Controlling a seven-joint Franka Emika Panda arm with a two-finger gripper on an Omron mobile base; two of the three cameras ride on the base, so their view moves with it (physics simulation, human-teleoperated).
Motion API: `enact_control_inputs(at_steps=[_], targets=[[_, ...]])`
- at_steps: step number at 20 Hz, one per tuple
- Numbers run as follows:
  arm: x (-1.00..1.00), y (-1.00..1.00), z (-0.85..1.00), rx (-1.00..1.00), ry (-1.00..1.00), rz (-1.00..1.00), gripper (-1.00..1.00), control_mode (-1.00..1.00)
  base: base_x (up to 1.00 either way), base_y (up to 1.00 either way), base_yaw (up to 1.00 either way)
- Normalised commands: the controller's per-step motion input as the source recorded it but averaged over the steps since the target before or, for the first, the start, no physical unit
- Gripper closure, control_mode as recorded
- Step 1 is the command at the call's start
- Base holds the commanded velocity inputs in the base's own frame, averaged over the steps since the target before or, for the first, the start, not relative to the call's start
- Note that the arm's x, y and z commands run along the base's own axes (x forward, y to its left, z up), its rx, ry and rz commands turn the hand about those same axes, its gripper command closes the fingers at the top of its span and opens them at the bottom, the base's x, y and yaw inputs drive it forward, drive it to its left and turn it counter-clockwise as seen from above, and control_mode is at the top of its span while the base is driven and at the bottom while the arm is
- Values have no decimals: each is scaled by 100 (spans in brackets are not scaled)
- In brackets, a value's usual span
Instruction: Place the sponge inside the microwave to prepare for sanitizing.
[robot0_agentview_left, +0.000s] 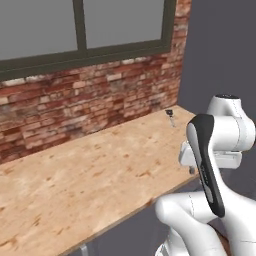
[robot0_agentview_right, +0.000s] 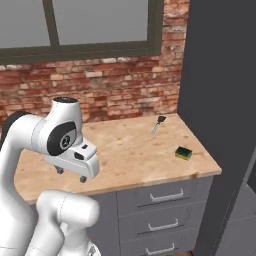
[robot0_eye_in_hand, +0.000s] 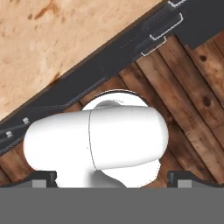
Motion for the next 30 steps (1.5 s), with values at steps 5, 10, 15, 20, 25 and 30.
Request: enact_control_inputs(at_steps=[5,10,15,20,25,30], targets=[[0,0,0,0,0,0,-100,100,45,-9,-45],[0,0,0,0,0,0,-100,100,50,-41,-33],[0,0,0,0,0,0,-100,100,58,-38,-10],[0,0,0,0,0,0,-100,100,66,-46,4],[0,0,0,0,0,0,-100,100,71,-91,8],[0,0,0,0,0,0,-100,100,68,-100,8]])
